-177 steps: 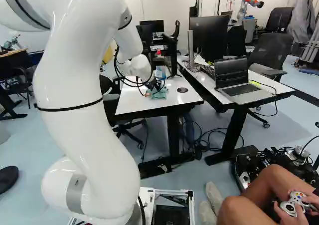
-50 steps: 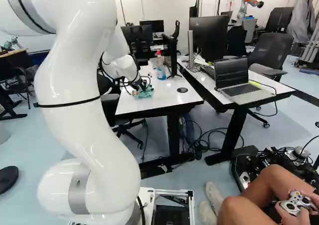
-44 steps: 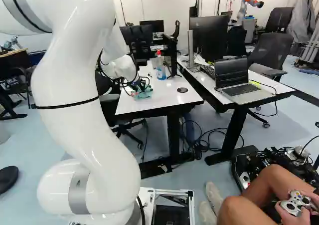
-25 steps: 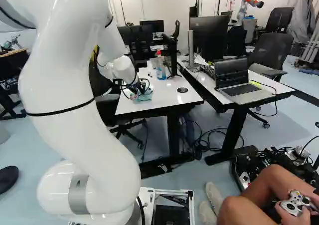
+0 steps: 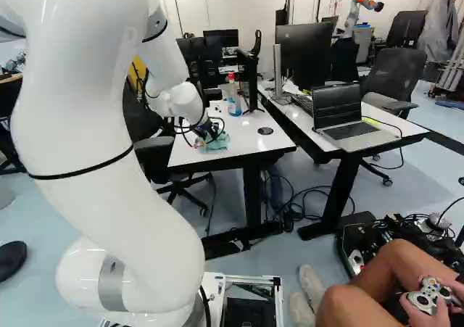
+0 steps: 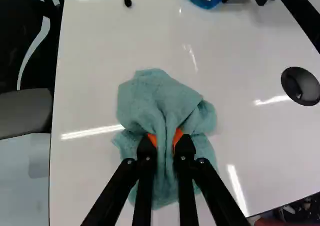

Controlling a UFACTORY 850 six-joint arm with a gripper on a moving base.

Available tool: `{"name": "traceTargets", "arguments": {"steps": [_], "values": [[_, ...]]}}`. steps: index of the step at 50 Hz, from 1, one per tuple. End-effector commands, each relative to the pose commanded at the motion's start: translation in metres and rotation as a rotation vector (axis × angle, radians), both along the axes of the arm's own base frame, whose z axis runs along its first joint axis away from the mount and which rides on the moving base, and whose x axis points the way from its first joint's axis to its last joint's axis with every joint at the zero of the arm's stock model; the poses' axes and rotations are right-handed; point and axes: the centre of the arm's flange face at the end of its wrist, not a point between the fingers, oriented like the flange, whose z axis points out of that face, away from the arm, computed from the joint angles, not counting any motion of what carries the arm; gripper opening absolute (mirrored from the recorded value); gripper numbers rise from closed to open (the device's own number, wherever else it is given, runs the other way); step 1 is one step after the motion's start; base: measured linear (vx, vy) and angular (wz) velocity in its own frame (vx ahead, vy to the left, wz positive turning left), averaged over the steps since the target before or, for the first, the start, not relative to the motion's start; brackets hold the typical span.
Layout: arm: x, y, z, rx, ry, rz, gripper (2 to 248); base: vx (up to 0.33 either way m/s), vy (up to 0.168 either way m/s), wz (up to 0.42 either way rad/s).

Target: Clean the table with the green towel

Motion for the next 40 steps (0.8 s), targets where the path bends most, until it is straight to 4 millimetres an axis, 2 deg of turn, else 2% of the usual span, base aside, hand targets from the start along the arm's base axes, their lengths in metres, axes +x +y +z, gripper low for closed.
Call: {"name": "traceTargets", "arguments": {"steps": [13, 25, 40], "values": [[0.002, -0.022, 0.000, 0.000, 0.000, -0.045, 50, 0.000, 0.000, 0.000], [0.017, -0.038, 0.000, 0.000, -0.005, -0.077, 50, 0.000, 0.000, 0.000], [0.045, -0.038, -0.001, 0.000, -0.016, -0.075, 50, 0.000, 0.000, 0.000]]}}
